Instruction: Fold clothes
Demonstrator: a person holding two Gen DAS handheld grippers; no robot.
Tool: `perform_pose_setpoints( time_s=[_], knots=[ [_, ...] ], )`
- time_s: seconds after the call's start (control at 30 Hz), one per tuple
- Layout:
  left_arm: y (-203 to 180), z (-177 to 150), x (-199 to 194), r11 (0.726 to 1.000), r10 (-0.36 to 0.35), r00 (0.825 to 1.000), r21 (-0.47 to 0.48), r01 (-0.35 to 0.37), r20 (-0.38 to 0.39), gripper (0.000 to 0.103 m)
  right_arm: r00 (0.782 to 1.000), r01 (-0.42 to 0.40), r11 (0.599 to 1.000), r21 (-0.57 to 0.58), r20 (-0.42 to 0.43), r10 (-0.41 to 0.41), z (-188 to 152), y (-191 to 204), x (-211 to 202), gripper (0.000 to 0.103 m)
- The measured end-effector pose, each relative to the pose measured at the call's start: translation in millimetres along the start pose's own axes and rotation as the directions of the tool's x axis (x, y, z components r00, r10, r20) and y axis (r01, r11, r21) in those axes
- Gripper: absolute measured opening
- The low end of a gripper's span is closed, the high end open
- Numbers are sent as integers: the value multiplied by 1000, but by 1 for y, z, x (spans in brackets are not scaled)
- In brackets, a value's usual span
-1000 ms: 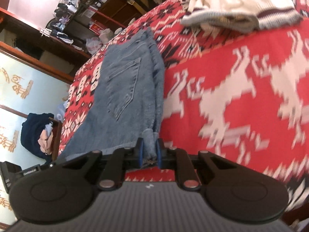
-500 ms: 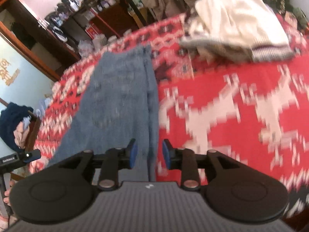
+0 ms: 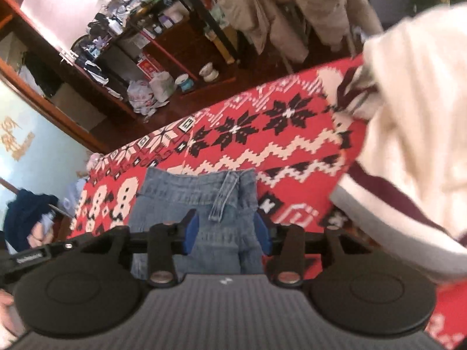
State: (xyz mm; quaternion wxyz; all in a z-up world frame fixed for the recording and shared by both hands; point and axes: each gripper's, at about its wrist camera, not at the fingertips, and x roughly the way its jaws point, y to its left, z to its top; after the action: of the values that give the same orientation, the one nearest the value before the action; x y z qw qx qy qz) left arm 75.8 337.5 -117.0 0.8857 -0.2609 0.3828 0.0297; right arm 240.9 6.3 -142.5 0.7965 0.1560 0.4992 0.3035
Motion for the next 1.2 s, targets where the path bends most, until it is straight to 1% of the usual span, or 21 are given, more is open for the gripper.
perform_pose_setpoints(
  time_s=[0.03, 0.07, 0.23, 0.3, 0.33, 0.37, 0.4, 0.43, 0.5, 0.53, 0.57, 0.63, 0.7, 0.77, 0.83, 0.87, 0.97, 1.03, 1.1, 1.13, 1.2],
  knots=[
    [1, 2, 6, 1000, -6, 1000, -9, 6, -7, 28, 1000, -4, 1000, 9, -6, 4, 4, -2, 8, 26],
    [2, 4, 12, 1000, -12, 1000, -17, 12, -13, 28, 1000, -4, 1000, 10, -9, 4, 8, -4, 15, 25],
    [5, 7, 36, 999, -15, 998, -32, 13, -54, 28, 999, -4, 999, -37, -50, 2, 8, 1, 39, 26],
    [5, 5, 41, 999, -36, 997, -34, 34, -65, 28, 998, 17, 998, -57, -52, -19, 5, 6, 46, 26],
    [5, 5, 43, 999, -40, 997, -27, 38, -65, 24, 999, 21, 998, -60, -46, -24, 4, 9, 47, 26],
    [5, 4, 42, 998, -47, 997, -32, 45, -60, 19, 999, 25, 998, -63, -41, -28, 3, 11, 49, 22],
    [4, 3, 41, 998, -54, 997, -37, 52, -55, 19, 999, 31, 998, -62, -35, -33, 2, 13, 49, 13],
    [3, 2, 38, 997, -60, 997, -42, 58, -48, 18, 999, 36, 997, -67, -23, -38, 0, 18, 47, 11],
    [-1, 2, 30, 997, -75, 997, -24, 74, -27, 14, 998, 53, 993, -109, 19, -52, -2, 29, 35, 10],
    [-4, 2, 27, 997, -80, 997, -11, 79, -19, 10, 998, 59, 989, -137, 45, -53, -4, 36, 27, 10],
    [-6, 2, 24, 996, -84, 996, 2, 84, -12, 10, 996, 64, 984, -164, 71, -53, -6, 42, 19, 10],
    [-13, 2, 27, 998, -53, 998, 39, 54, -16, 10, 991, 78, 973, -218, 124, -52, -9, 55, 3, 10],
    [-17, 0, 36, 998, -22, 999, 55, 24, -23, 10, 989, 117, 967, -228, 114, -92, -8, 54, 8, 10],
    [-19, 0, 42, 998, -3, 1000, 62, 4, -22, 13, 987, 147, 965, -215, 92, -130, -6, 47, 19, 10],
    [-15, 1, 44, 999, -7, 1000, 46, 8, -24, 15, 986, 167, 967, -193, 63, -157, -7, 35, 37, 10],
    [-14, 1, 43, 999, -6, 1000, 51, 8, -28, 18, 985, 169, 967, -189, 53, -161, -9, 30, 44, 10],
    [-13, 1, 37, 997, 6, 999, 83, -2, -39, 24, 991, 131, 977, -166, 62, -122, -11, 20, 46, 10],
    [-14, 1, 29, 994, 16, 999, 105, -12, -41, 28, 992, 119, 984, -132, 64, -111, -10, 14, 39, 18],
    [-18, -1, 18, 992, 22, 999, 126, -17, -41, 38, 990, 126, 985, -115, 81, -117, -9, 10, 29, 39],
    [-20, -3, 12, 990, 25, 999, 138, -19, -40, 46, 989, 128, 985, -114, 92, -118, -9, 9, 23, 41],
    [-26, -8, -1, 985, 38, 999, 169, -32, -34, 51, 986, 137, 984, -116, 111, -124, -9, 10, 10, 41]
  ],
)
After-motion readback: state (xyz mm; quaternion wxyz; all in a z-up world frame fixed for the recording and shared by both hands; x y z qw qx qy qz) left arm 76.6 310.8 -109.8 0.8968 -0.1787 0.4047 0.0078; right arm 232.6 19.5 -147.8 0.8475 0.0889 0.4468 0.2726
